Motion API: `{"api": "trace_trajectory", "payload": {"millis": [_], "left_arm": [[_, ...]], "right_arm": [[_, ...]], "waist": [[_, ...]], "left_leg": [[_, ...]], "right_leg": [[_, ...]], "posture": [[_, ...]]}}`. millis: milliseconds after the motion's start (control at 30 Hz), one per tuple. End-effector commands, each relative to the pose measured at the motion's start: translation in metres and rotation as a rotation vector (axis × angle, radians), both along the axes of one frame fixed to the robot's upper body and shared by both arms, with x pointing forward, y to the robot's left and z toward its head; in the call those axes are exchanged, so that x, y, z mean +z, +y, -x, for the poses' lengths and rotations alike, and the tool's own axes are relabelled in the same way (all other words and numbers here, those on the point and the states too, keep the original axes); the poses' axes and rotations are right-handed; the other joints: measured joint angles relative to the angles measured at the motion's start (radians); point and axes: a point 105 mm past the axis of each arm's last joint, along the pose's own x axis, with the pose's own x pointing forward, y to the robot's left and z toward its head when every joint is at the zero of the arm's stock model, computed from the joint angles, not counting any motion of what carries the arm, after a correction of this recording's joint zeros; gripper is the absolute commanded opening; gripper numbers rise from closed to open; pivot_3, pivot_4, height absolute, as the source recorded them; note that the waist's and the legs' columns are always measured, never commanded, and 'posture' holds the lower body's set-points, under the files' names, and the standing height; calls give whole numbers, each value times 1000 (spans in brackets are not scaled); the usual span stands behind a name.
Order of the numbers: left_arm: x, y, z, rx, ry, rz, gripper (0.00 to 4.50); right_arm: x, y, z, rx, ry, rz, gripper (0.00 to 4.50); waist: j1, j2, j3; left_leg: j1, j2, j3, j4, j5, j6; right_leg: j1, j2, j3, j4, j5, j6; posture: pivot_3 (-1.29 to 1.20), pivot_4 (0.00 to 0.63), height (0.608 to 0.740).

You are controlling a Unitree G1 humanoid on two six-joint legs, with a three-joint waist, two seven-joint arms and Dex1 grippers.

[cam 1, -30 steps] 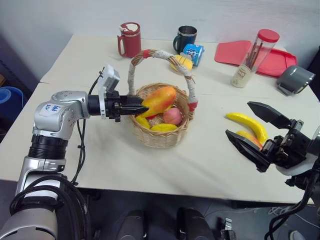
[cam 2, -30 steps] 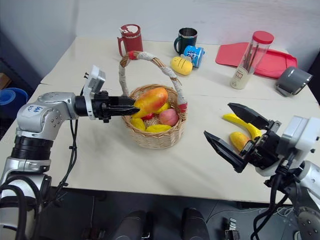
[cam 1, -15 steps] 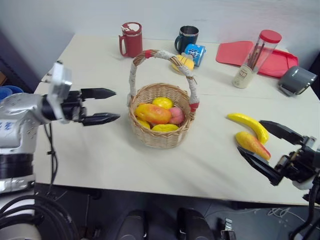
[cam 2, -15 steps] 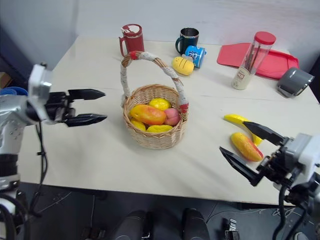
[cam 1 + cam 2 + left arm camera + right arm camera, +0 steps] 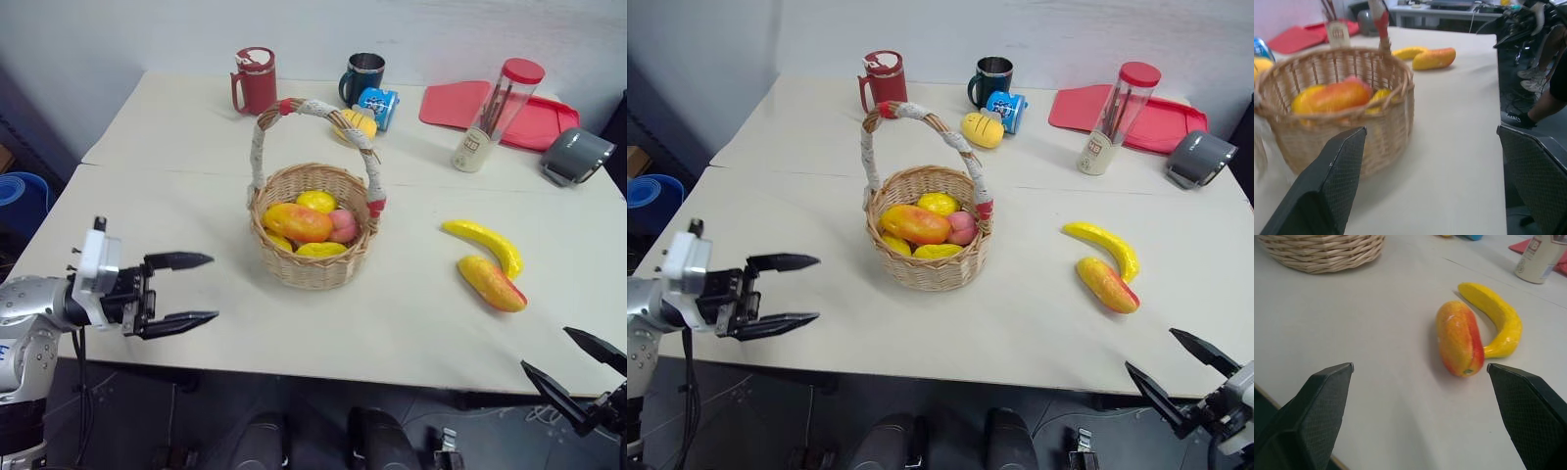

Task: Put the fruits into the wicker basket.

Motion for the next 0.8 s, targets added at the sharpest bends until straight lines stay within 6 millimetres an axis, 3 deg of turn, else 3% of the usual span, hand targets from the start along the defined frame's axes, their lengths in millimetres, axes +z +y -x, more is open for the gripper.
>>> {"api": "trace_trajectory", "payload": {"millis": [33,133,267,333,533,633,800], "left_arm": [[13,-15,5,-51,-43,20,4468],[13,-23,6,-68,-35,10,4468],[9,-32,8,-89,-11,27,4468],[7,-34,8,-95,3,30,4468],[6,-40,5,-81,5,44,4468],[-1,-39,9,-89,13,-1,4500],[-8,-30,18,-99,44,-59,4500]], "right_arm": [[22,0,-25,7,-48,22,4500],[19,2,-46,7,102,115,4500],[32,15,-78,48,186,105,4500],[20,13,-86,15,318,118,4500],[8,20,-117,6,379,63,4500],[2,31,-128,45,396,72,3923],[5,38,-133,93,395,88,2268]], "waist": [[-5,2,1],[-8,3,2],[-11,4,2],[-12,4,2],[-4,4,2],[-4,4,2],[-5,4,2]], "left_leg": [[1,0,1,0,-1,-1],[3,1,4,-2,2,3],[5,0,6,-6,3,3],[5,0,7,-7,3,3],[4,-1,7,-6,4,4],[4,-2,7,-6,4,5],[3,-1,7,-8,4,5]], "right_leg": [[0,0,1,0,0,0],[0,1,3,1,0,0],[-1,3,2,1,0,-1],[-1,3,0,1,0,-1],[-1,4,-4,0,0,0],[-1,4,-4,0,0,0],[-2,6,-4,-1,0,0]], "posture": [[0,150,740],[0,150,740],[0,150,740],[0,150,740],[0,150,740],[0,150,740],[0,150,740]]}}
